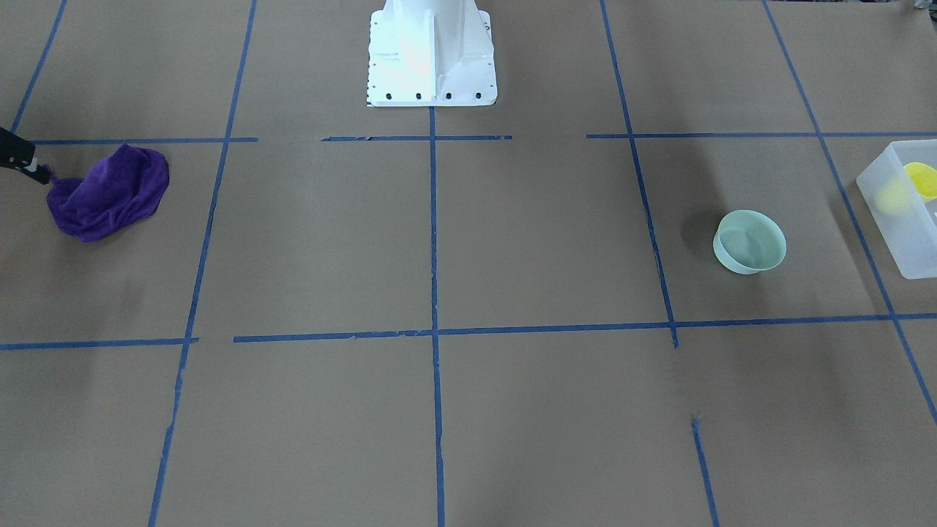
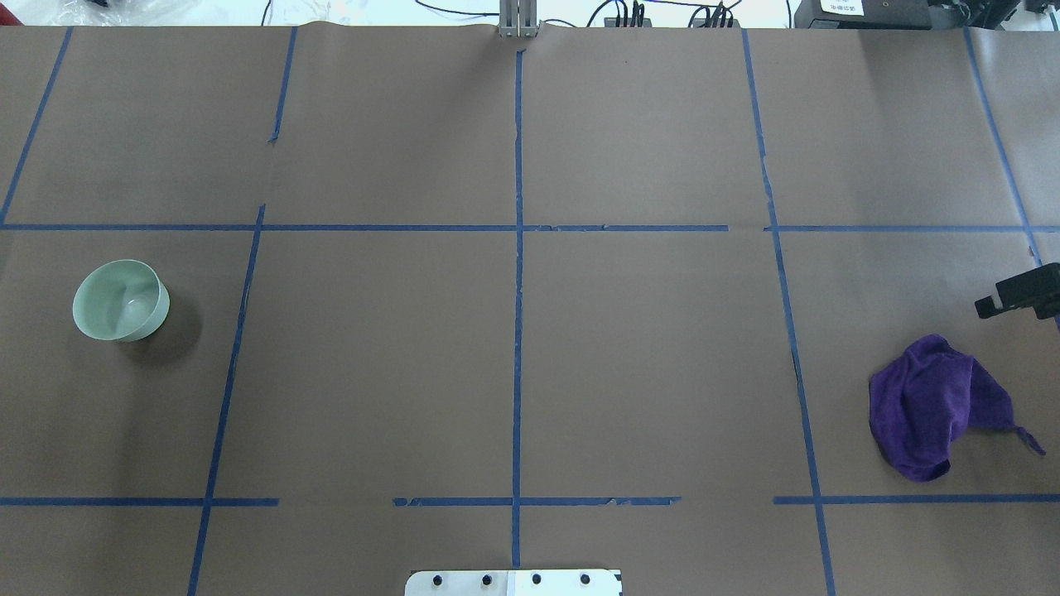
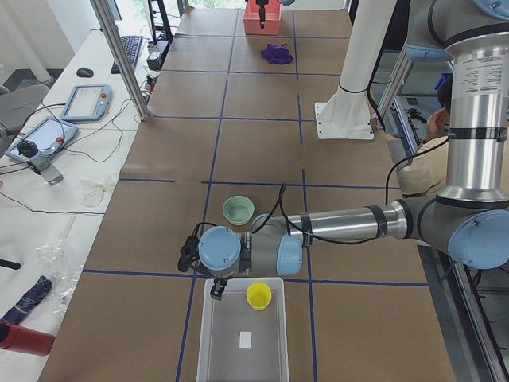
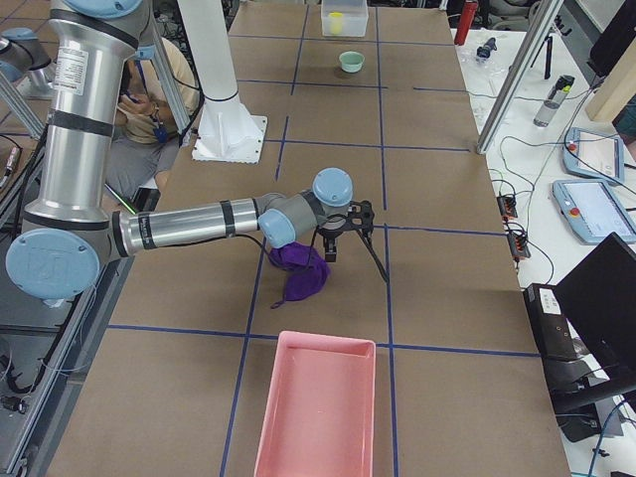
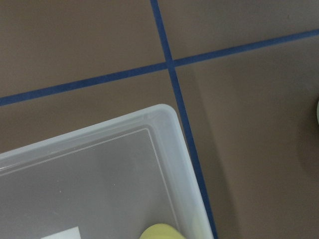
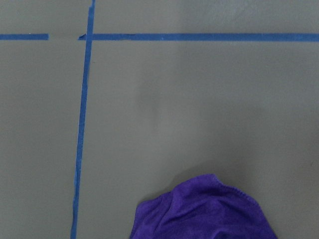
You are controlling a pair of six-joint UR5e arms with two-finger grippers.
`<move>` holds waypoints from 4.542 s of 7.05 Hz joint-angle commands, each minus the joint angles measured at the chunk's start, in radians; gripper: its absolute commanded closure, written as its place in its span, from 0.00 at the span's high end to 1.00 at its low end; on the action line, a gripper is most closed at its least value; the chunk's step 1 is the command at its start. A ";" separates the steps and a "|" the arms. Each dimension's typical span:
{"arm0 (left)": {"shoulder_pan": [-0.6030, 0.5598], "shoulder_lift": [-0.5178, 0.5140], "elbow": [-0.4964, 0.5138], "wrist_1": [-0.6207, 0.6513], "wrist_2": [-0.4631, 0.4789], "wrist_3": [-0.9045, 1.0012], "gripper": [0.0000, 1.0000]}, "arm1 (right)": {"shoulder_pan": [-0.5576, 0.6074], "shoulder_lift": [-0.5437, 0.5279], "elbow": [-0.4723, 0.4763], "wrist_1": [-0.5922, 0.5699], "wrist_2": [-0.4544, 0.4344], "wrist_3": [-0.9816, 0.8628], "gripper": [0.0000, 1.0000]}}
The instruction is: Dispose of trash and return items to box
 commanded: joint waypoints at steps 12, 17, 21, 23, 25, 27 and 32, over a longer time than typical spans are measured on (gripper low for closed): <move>0.462 -0.034 -0.120 -0.366 0.227 -0.830 1.00 | -0.204 -0.094 0.151 0.184 -0.220 0.529 0.00; 0.517 0.041 -0.083 -0.445 0.269 -0.865 1.00 | 0.506 -0.037 0.100 -0.050 0.109 -0.037 0.00; 0.534 0.021 -0.019 -0.511 0.269 -0.887 1.00 | 0.747 0.062 -0.223 -0.395 -0.112 -1.024 0.00; 0.549 0.012 -0.019 -0.513 0.271 -0.928 1.00 | 0.747 0.093 -0.385 -0.349 -0.113 -1.097 0.00; 0.557 0.010 -0.016 -0.513 0.271 -0.930 1.00 | 0.744 0.084 -0.506 -0.254 -0.104 -1.088 0.99; 0.600 -0.008 0.010 -0.517 0.271 -0.930 1.00 | 0.699 0.089 -0.513 -0.203 -0.089 -1.082 1.00; 0.689 -0.025 0.027 -0.522 0.321 -0.928 0.01 | 0.440 0.136 -0.298 -0.200 -0.001 -0.690 1.00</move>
